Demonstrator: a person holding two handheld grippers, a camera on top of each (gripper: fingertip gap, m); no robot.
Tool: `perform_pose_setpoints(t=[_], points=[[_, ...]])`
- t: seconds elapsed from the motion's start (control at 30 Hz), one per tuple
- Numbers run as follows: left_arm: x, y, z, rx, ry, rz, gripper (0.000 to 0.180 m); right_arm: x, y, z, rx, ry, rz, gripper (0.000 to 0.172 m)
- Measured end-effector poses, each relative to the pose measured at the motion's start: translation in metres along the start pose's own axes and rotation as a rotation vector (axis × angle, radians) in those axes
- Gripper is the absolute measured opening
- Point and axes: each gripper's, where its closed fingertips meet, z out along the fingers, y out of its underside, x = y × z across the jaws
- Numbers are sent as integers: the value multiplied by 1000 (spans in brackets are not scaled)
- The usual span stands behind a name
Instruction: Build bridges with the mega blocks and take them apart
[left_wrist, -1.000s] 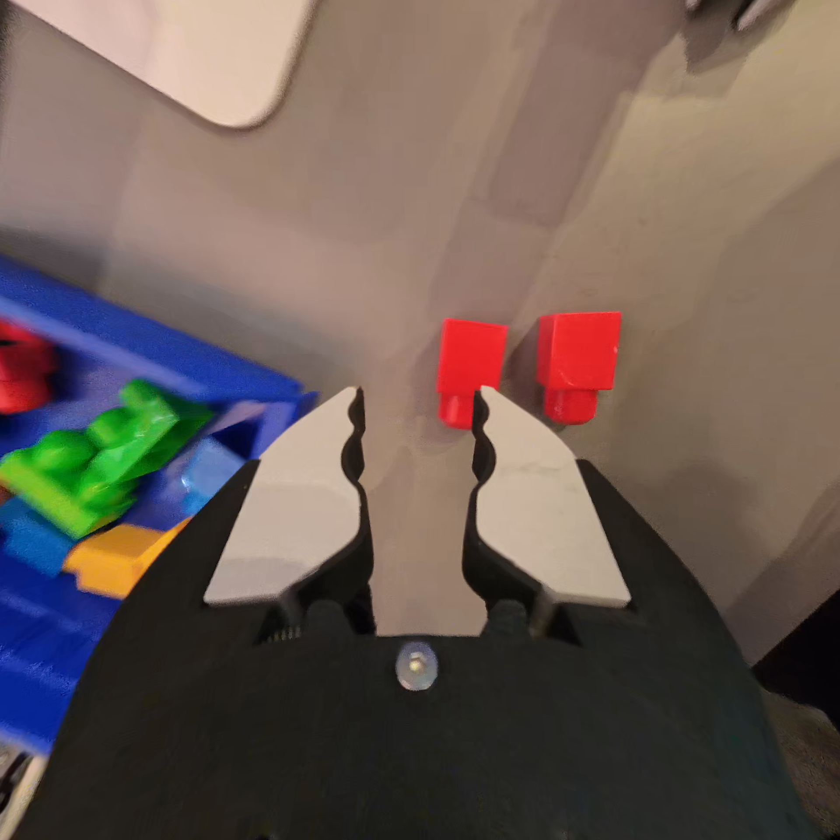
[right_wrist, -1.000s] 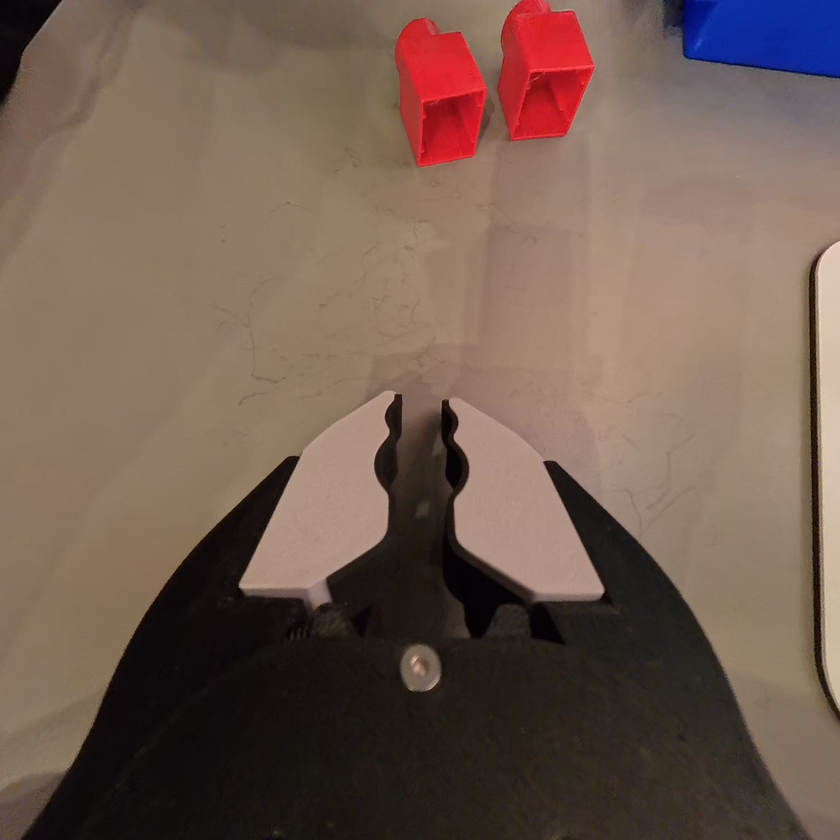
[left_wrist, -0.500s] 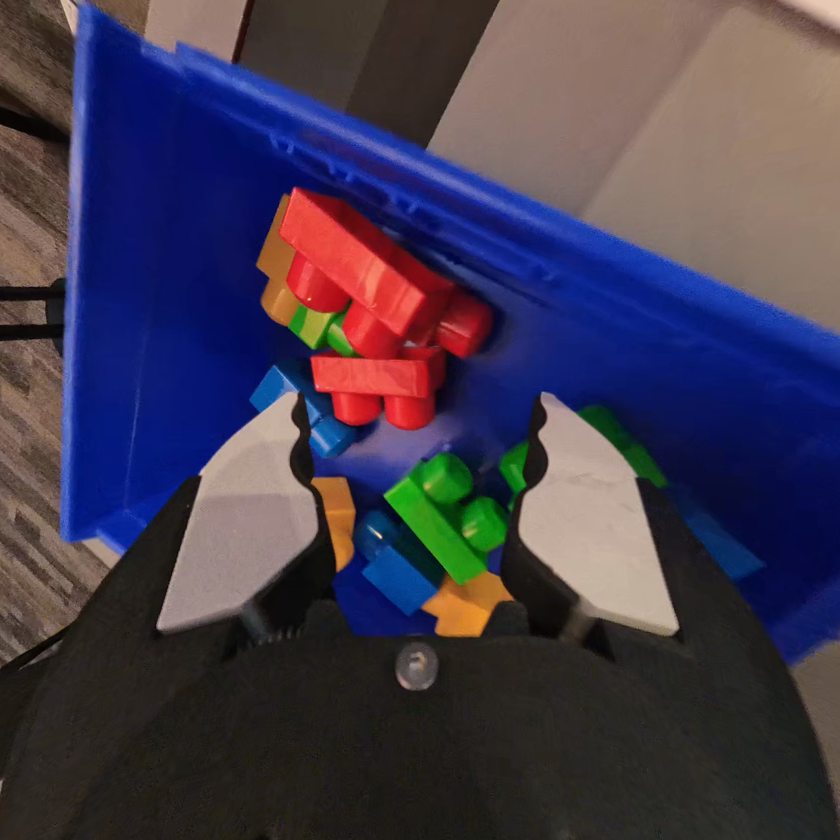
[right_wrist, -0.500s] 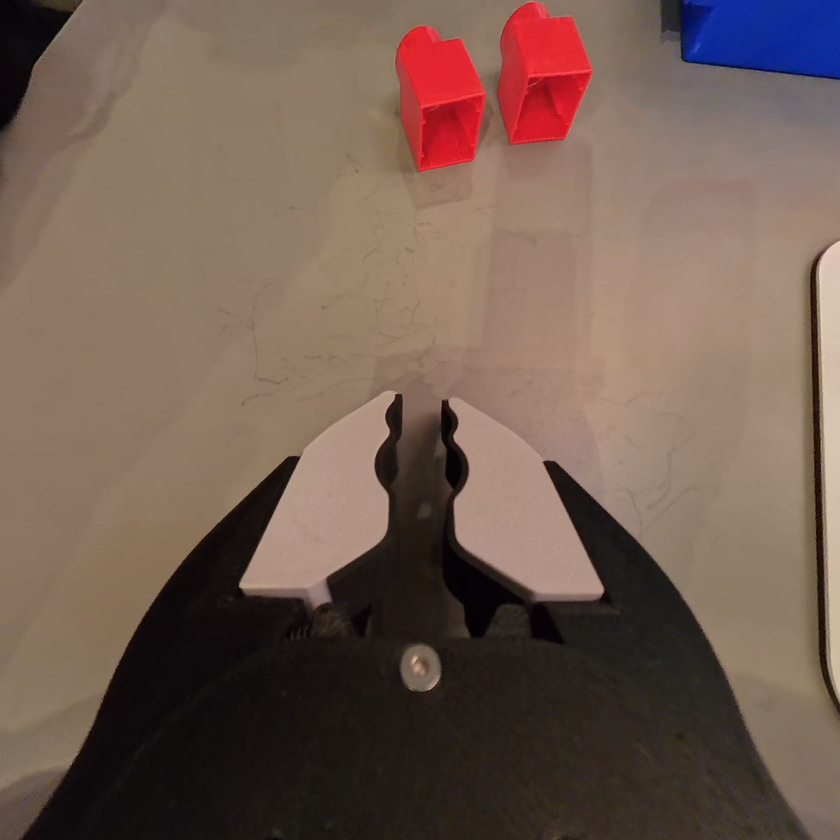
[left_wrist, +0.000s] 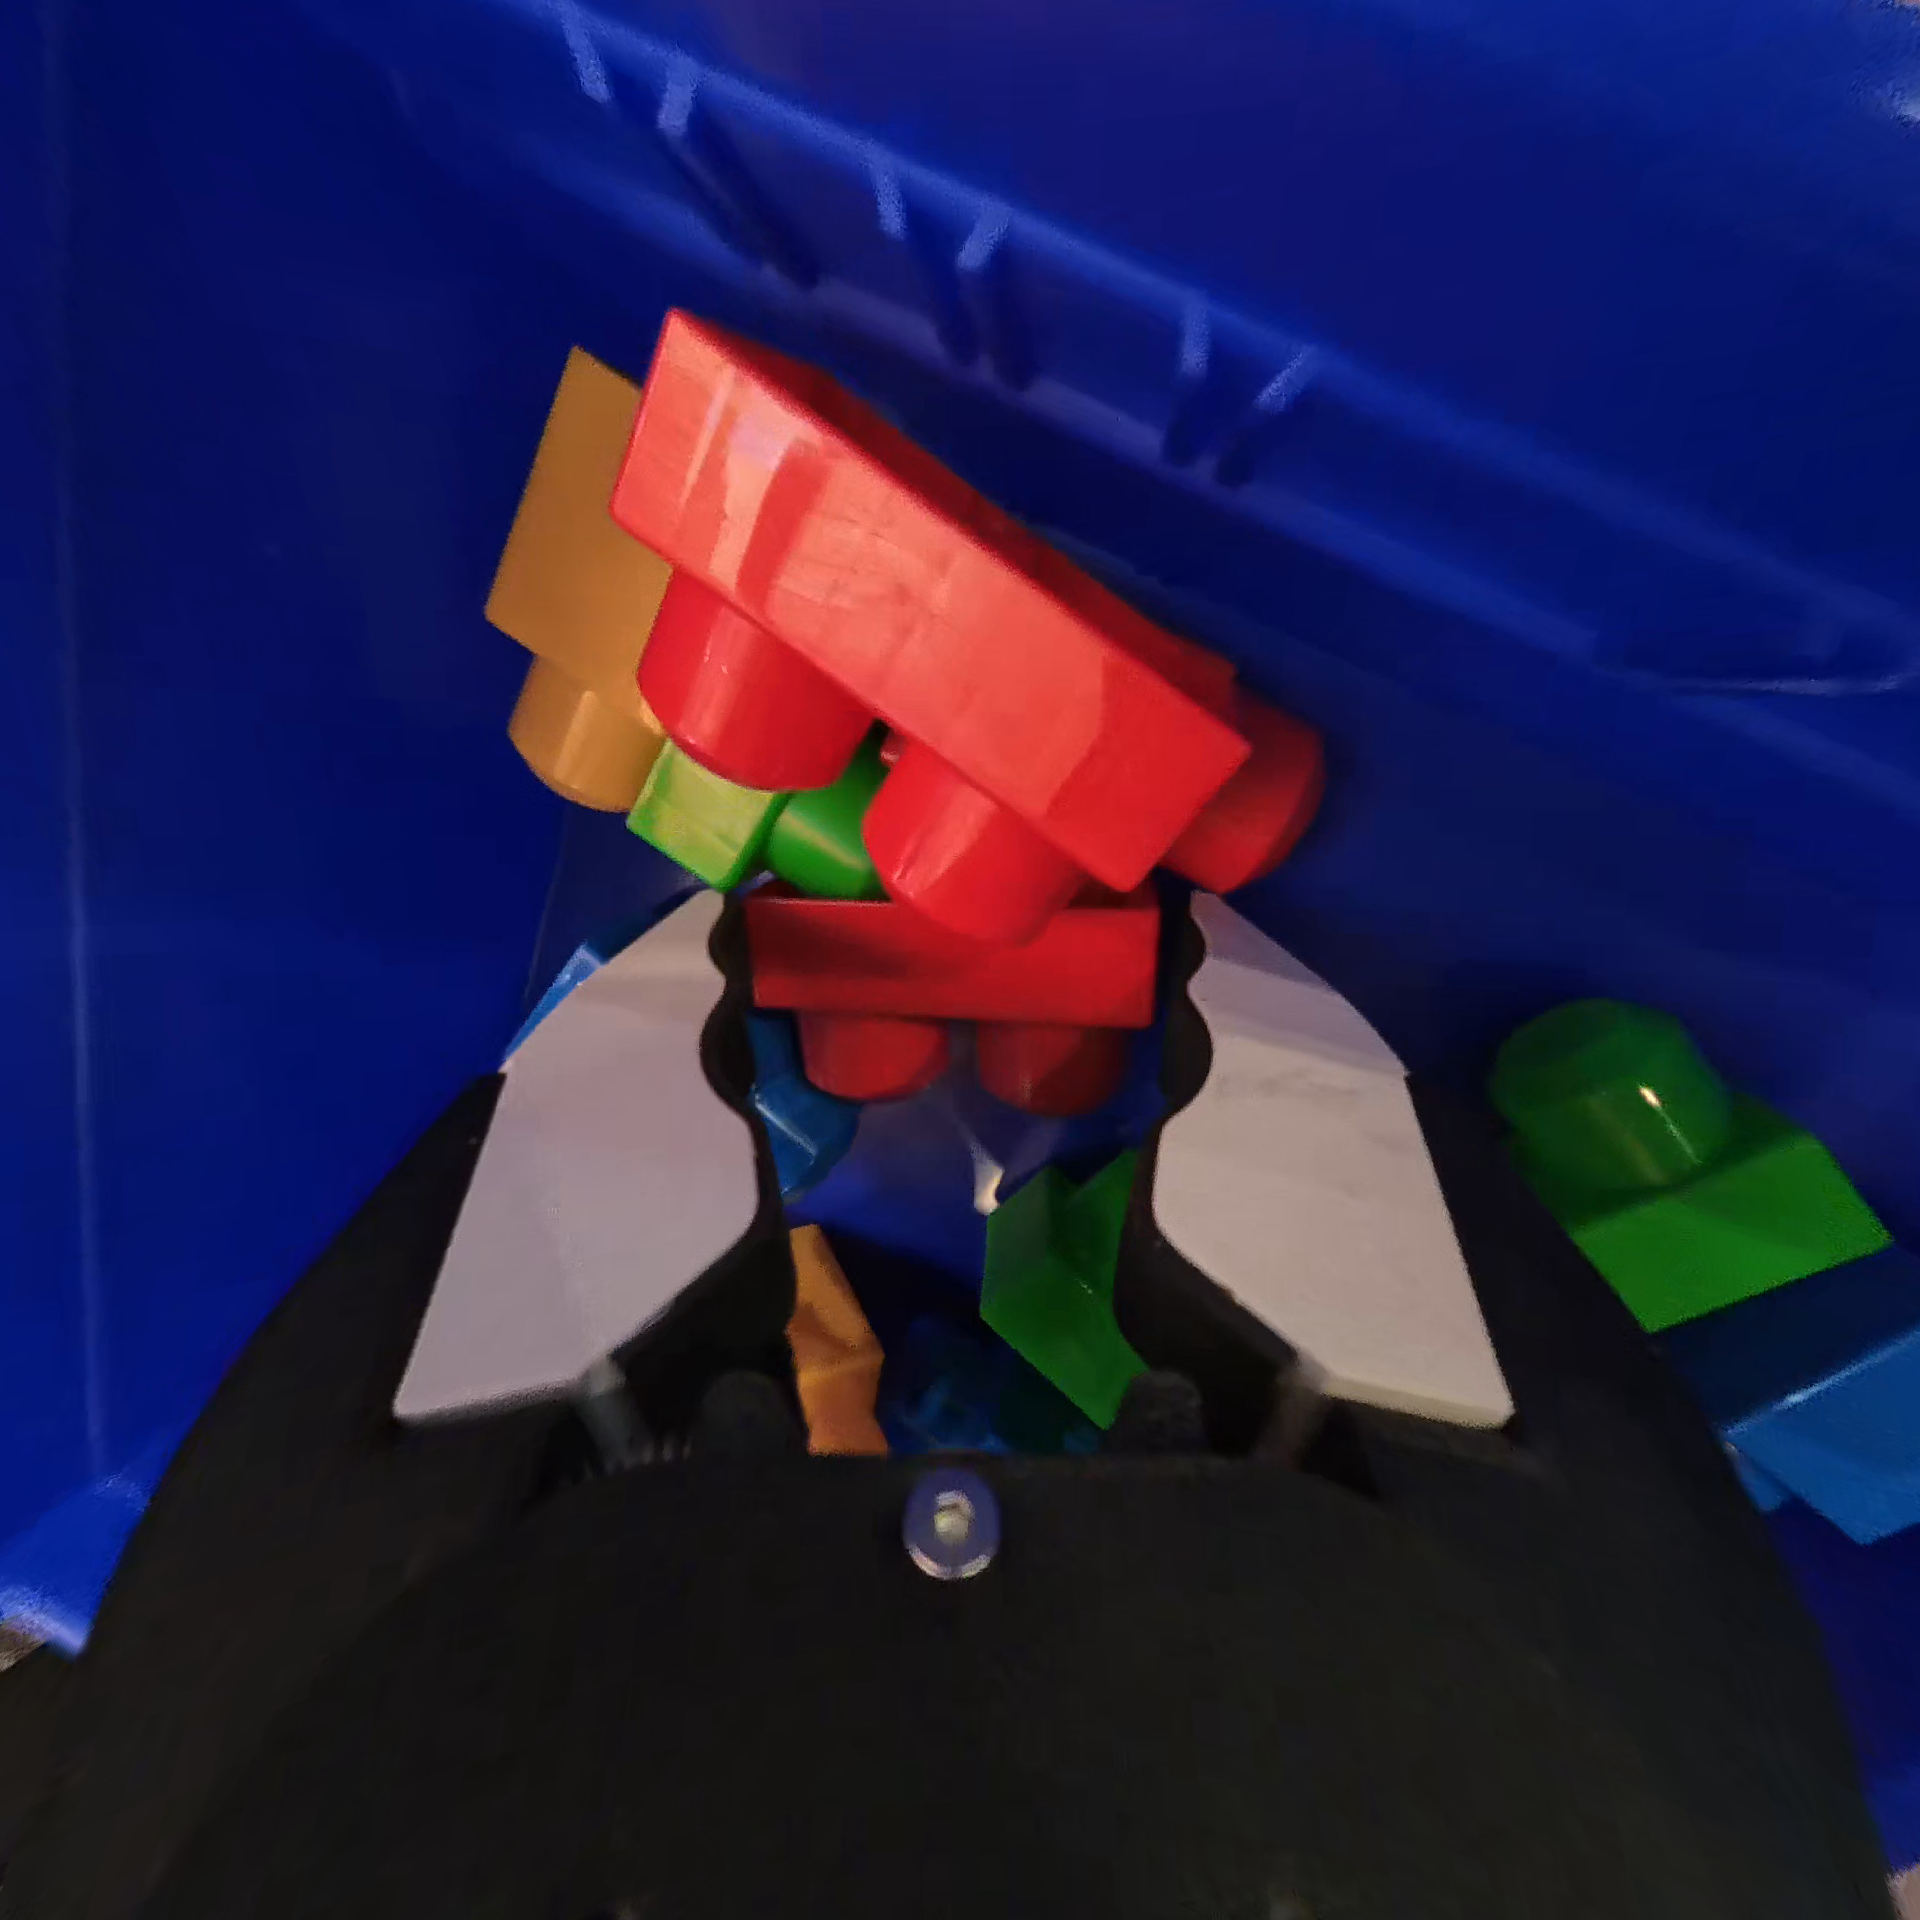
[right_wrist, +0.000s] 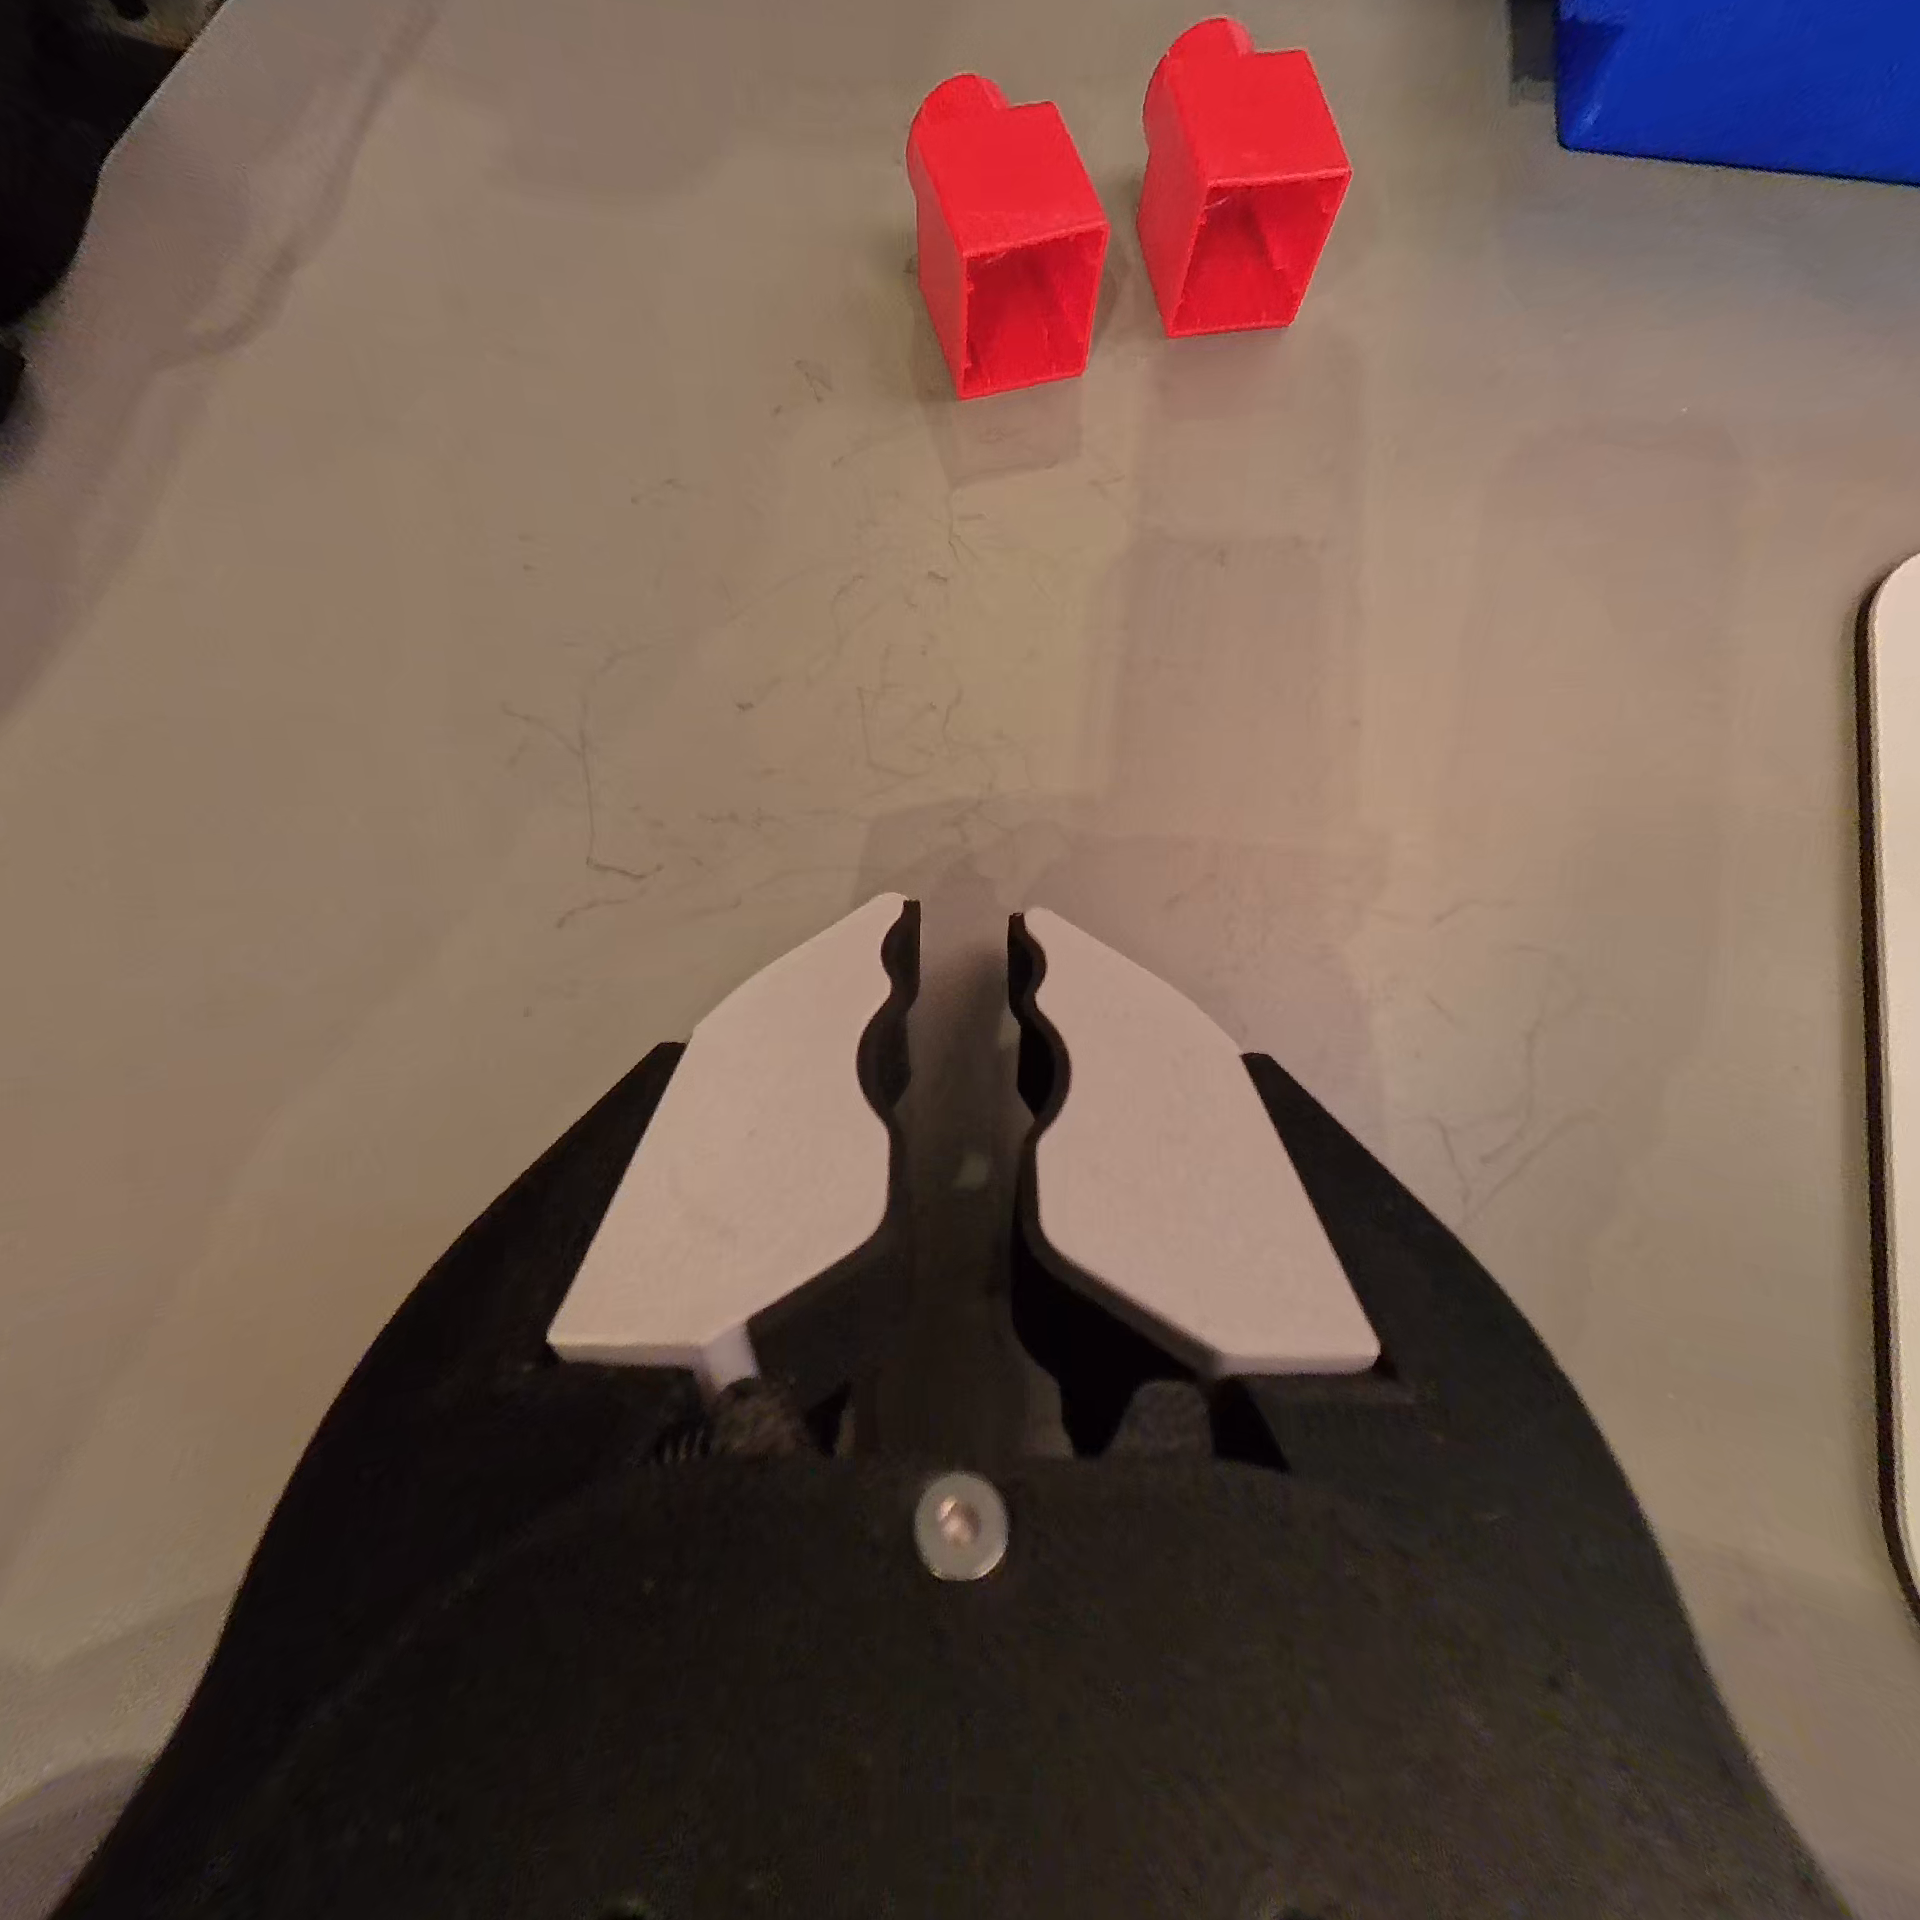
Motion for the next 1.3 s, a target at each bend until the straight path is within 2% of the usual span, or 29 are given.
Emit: perform_pose_setpoints(t=[0.03,0.3,0.6,0.73,0.87,0.93,1.07,1.3], points=[[1,1,1,-1,20,-8,75,0,0,0,0,0,0,16],[6,6,-10,-14,-10,-50,75,0,0,0,0,0,-2,16],[43,18,-89,131,-150,-92,75,0,0,0,1,3,-4,16],[92,22,-125,239,-116,-104,75,0,0,1,-5,4,-8,17],[153,28,-145,262,-96,-66,75,-1,1,1,-8,4,-10,17],[184,27,-147,276,-85,-44,74,-1,1,1,-9,4,-11,17],[239,33,-131,210,-24,-9,74,-1,1,2,-12,5,-13,17],[299,39,-94,126,76,27,74,-1,1,2,-16,6,-19,17]])
